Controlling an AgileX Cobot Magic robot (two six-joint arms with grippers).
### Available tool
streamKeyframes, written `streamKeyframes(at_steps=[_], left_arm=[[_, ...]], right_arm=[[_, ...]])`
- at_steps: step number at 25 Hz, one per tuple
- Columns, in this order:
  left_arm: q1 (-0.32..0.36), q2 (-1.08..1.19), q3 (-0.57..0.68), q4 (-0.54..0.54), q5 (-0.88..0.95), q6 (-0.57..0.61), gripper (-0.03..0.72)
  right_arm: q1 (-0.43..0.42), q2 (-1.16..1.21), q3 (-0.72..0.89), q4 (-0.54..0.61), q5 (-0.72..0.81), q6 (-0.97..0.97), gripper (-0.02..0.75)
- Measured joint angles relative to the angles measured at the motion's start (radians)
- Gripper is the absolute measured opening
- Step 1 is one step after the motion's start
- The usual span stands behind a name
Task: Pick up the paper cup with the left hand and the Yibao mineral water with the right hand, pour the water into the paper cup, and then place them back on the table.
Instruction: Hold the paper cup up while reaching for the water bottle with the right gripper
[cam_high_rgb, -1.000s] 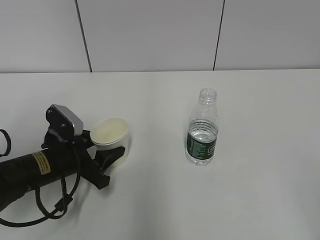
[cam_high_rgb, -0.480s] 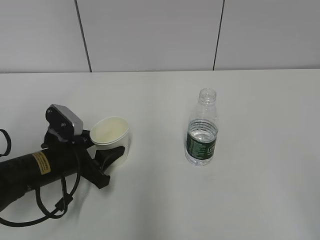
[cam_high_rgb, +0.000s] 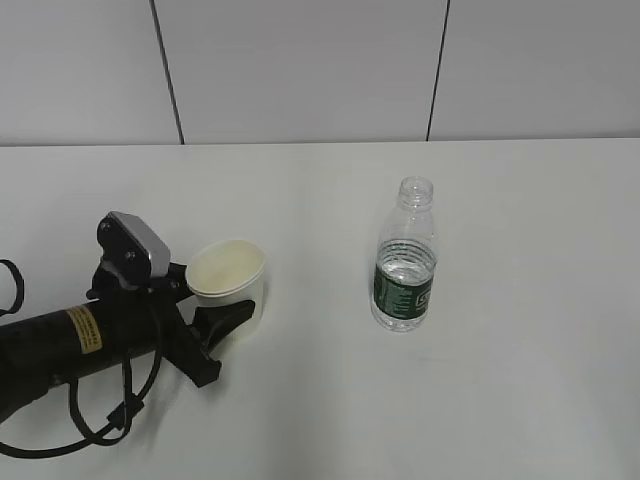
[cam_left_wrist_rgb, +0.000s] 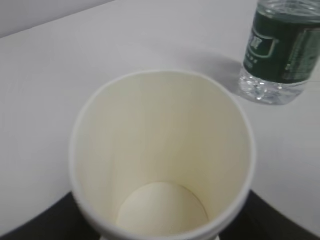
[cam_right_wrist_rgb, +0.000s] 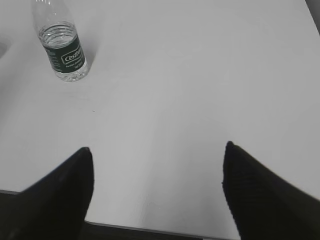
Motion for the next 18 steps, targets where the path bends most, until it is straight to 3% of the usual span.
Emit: streamKeyframes(at_steps=[11, 18], left_arm=[[0.000, -0.019, -0.001, 0.293, 0.002, -0.012, 0.433], [0.000, -0.063, -0.001, 0.385, 0.003, -0.097, 0.433]], right_arm=[[0.000, 0.000, 0.000, 0.000, 0.000, 0.000, 0.592], [0.000, 0.000, 0.000, 0.000, -0.002, 0.000, 0.592]])
